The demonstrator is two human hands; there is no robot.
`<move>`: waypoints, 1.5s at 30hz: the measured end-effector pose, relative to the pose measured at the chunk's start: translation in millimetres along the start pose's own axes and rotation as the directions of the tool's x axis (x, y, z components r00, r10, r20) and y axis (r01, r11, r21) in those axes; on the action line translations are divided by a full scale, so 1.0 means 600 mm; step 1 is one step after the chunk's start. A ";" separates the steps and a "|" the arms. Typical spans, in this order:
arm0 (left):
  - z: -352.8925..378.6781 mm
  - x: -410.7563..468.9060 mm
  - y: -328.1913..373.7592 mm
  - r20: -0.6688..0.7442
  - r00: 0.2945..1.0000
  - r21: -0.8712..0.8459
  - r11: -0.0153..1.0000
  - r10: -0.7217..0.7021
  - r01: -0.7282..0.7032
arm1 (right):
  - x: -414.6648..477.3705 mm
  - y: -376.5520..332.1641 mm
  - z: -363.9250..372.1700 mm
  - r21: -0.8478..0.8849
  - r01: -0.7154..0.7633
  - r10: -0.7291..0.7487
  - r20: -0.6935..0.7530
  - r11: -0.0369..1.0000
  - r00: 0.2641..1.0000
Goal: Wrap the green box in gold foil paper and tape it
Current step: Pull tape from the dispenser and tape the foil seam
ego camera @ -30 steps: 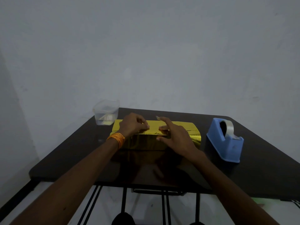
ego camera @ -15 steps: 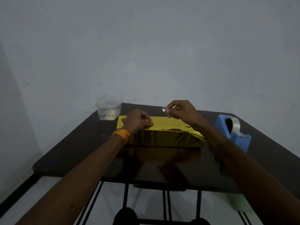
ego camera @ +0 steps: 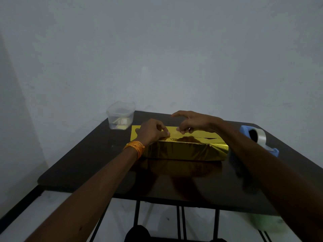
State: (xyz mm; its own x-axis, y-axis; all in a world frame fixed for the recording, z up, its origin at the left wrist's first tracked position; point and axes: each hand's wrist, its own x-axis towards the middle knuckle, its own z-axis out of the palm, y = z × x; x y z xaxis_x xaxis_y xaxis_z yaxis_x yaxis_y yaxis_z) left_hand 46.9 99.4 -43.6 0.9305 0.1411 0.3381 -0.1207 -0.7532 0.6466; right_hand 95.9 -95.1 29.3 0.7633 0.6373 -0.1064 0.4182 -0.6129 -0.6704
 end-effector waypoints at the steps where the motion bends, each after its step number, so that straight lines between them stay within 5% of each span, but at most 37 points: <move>1: 0.000 0.001 0.000 0.005 1.000 0.005 1.000 -0.001 0.001 | 0.003 0.002 0.003 -0.003 -0.009 0.009 0.002 1.000 1.000; 14: 0.002 -0.001 -0.003 0.007 1.000 0.022 1.000 0.008 -0.008 | 0.017 0.003 0.022 -0.043 -0.054 0.053 -0.021 0.998 0.998; 23: 0.001 -0.001 -0.001 0.002 1.000 0.036 0.999 -0.009 0.009 | 0.030 -0.011 0.019 -0.283 -0.134 0.141 0.006 0.950 0.990; 29: -0.004 -0.004 -0.002 0.012 1.000 0.003 1.000 0.013 -0.013 | 0.004 0.030 -0.009 -0.318 -0.310 0.276 -0.148 0.896 0.950; 36: -0.003 -0.003 -0.006 0.042 0.999 -0.015 1.000 0.007 -0.006 | -0.006 0.029 0.053 -0.389 -0.217 -0.008 -0.500 0.895 0.866; 39: -0.003 -0.004 -0.001 0.026 1.000 0.000 1.000 -0.004 0.004 | 0.003 0.019 0.104 -0.474 -0.327 0.029 -0.533 0.817 0.846; 45: -0.006 -0.008 0.000 0.040 0.999 -0.005 1.000 -0.005 0.005 | -0.024 0.045 0.103 -0.345 -0.392 0.131 -0.585 0.853 0.800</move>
State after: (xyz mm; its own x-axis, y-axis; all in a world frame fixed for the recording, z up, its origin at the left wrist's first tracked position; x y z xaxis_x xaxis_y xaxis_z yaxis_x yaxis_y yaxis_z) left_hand 41.3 101.2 -42.4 0.9442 0.1189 0.3073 -0.1176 -0.7496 0.6513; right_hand 65.6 -92.2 -32.5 0.9537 0.1561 0.2571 0.2273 -0.9339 -0.2761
